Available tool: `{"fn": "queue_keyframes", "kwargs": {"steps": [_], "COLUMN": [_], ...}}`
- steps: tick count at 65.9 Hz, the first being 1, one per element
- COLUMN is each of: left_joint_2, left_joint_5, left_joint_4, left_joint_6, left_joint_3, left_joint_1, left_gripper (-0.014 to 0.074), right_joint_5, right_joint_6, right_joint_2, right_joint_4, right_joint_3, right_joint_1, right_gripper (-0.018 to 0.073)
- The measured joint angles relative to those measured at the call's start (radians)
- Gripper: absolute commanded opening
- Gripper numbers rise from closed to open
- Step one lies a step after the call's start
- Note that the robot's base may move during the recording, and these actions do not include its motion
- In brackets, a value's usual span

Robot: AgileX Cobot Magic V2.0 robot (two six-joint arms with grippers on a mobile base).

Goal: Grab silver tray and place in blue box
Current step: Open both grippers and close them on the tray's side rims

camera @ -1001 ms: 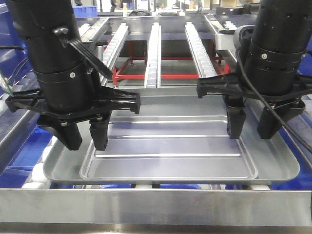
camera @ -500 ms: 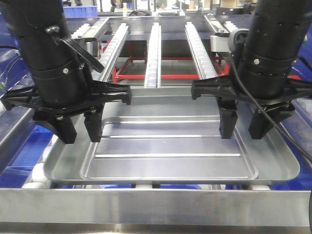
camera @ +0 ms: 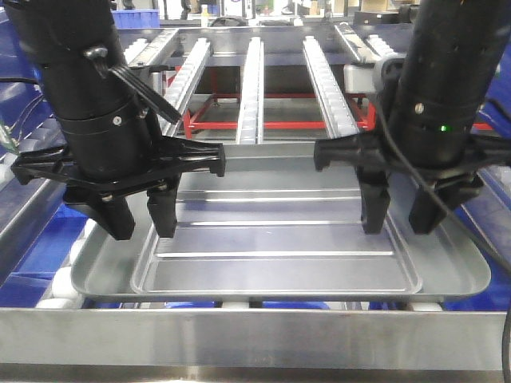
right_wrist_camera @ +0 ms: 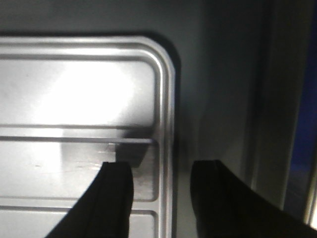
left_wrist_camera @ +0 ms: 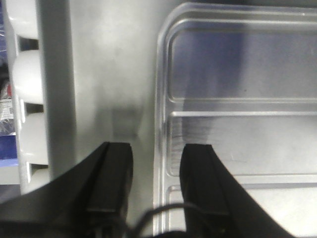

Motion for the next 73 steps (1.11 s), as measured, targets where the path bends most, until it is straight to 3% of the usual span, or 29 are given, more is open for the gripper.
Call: {"fn": "queue_keyframes", "kwargs": {"steps": [41,73], "left_joint_2": [0.009,0.038], "left_joint_5": [0.000,0.002], "left_joint_4": [0.002,-0.010], "left_joint_6": [0.000,0.000], "left_joint_3": [0.000,-0.002], "left_joint_1": [0.000,0.000], "left_gripper": [0.0179,0.0179], "right_joint_5": [0.021,-0.049], "right_joint_6": [-0.002,-0.004], "right_joint_2": [0.011,0.007], "right_joint_4": [-0.002,-0.006], "right_joint_3": [0.005,0.051], "right_joint_1": [0.000,0.000], "right_gripper": [0.0380,0.0380]}}
